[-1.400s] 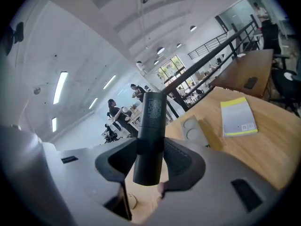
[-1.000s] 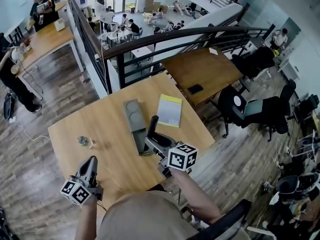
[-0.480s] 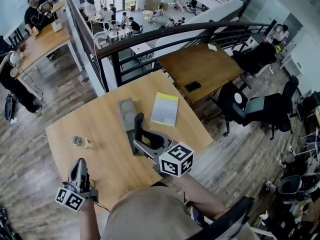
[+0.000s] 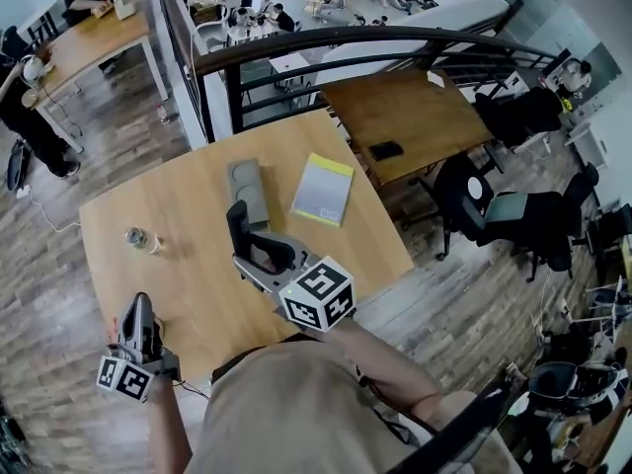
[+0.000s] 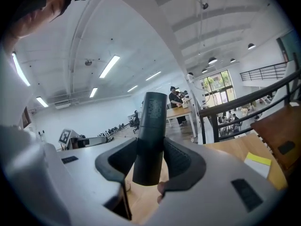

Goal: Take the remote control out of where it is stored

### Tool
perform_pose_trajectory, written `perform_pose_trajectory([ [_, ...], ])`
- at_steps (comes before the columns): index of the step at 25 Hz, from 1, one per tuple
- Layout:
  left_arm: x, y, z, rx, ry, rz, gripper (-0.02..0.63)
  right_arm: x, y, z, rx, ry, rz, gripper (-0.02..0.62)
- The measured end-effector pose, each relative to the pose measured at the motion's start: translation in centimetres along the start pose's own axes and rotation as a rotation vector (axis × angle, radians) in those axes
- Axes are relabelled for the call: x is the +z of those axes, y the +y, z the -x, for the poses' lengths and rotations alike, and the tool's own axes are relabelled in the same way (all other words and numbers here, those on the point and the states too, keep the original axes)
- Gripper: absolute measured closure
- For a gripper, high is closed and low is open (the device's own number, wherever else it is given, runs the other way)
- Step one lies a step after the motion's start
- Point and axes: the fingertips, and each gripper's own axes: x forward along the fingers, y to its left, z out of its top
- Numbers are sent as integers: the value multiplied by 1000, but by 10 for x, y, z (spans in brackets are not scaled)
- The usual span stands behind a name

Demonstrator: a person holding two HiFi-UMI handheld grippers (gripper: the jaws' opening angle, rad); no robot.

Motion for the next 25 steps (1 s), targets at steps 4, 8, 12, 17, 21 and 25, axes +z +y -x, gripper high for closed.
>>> perform_pose_trajectory([
  [4,-11,8,17,59,6,20,603,-20,12,-9,23,38,12,416],
  [8,-17,22,33,93,21,22,603,-37,25,-22,28,54,-9,416],
  [12,-25,39,55,106,54,32,603,-54,42,-33,10,67,-25,416],
  [17,-12,54,80,83,80,16,603,-56,63,-43,-35,51,-59,414],
  [21,1,68,97,54,85,3,603,-61,82,-49,-67,48,-79,416],
  [25,11,84,112,23,92,7,603,-58,104,-58,-92,30,-81,416],
])
